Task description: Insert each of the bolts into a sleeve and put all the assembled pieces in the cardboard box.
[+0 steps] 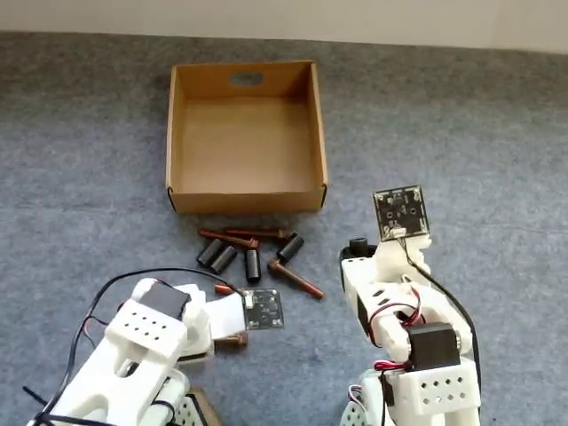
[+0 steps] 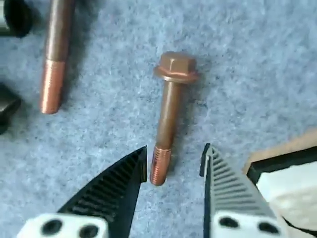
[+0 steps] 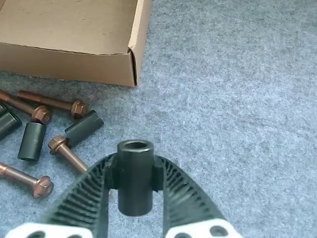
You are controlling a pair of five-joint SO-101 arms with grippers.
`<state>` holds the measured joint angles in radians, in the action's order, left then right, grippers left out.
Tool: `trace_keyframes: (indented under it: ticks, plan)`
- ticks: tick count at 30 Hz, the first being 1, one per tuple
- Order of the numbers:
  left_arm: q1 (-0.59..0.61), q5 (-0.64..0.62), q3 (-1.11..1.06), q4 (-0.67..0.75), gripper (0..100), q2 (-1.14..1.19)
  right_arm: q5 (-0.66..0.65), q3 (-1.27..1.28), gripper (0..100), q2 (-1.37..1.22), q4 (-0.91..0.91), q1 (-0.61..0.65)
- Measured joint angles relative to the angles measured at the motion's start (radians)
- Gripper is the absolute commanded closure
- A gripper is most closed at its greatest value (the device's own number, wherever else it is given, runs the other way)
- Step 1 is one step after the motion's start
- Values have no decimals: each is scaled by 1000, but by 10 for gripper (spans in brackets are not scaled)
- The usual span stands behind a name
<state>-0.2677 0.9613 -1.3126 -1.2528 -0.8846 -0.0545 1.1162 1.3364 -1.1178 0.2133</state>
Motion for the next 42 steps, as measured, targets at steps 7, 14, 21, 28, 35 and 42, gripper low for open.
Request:
trace_keyframes:
  ticks: [7, 14, 21, 28, 35, 42]
  plan:
    - [-138, -132, 38, 3, 801, 0, 0, 0, 992, 0, 0, 0]
    - [-269, -284, 20, 155, 801, 0, 0, 0, 992, 0, 0, 0]
    - [-270, -295, -49, 282, 803, 0, 0, 0, 992, 0, 0, 0]
    - [-270, -295, -52, 284, 806, 0, 0, 0, 992, 0, 0, 0]
    - [-270, -296, -52, 290, 982, 0, 0, 0, 992, 0, 0, 0]
    - [-270, -298, -54, 296, 915, 0, 0, 0, 992, 0, 0, 0]
